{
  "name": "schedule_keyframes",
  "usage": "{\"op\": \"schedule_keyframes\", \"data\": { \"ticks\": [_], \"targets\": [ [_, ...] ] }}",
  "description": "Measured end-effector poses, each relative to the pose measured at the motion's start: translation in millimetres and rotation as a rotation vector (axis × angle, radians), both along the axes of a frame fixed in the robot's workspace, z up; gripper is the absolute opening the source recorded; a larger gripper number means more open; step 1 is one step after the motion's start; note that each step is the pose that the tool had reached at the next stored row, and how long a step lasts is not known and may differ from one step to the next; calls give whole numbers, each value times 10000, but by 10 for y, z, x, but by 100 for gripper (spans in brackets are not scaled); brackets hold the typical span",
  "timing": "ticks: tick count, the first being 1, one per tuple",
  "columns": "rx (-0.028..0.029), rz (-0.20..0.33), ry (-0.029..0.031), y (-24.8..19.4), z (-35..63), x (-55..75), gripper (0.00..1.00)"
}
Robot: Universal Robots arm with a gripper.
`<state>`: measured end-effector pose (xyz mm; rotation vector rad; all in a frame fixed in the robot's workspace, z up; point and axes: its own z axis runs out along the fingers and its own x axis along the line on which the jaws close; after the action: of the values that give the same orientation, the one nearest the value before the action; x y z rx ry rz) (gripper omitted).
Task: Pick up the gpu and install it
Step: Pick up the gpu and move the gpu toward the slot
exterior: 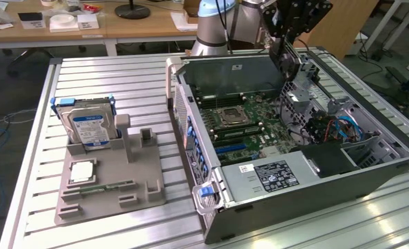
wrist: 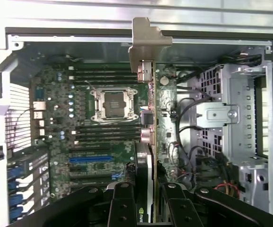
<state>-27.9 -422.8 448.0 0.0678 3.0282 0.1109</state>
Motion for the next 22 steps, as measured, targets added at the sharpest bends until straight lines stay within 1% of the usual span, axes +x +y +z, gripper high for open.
{"op": "schedule_keyframes", "data": {
  "ticks": [4, 9, 10, 14, 15, 16, 19, 22],
  "targets": [
    [0, 0, 25, 0, 0, 135, 27],
    [-1, 0, 32, 1, 0, 159, 27],
    [0, 1, 84, 1, -1, 194, 27],
    [1, 0, 377, 0, -1, 344, 27],
    [-2, -1, 435, 0, 1, 382, 27],
    [-3, 1, 473, 0, 1, 417, 27],
    [-1, 1, 477, 1, -2, 448, 27],
    [0, 0, 478, 1, -5, 548, 27]
  ]
}}
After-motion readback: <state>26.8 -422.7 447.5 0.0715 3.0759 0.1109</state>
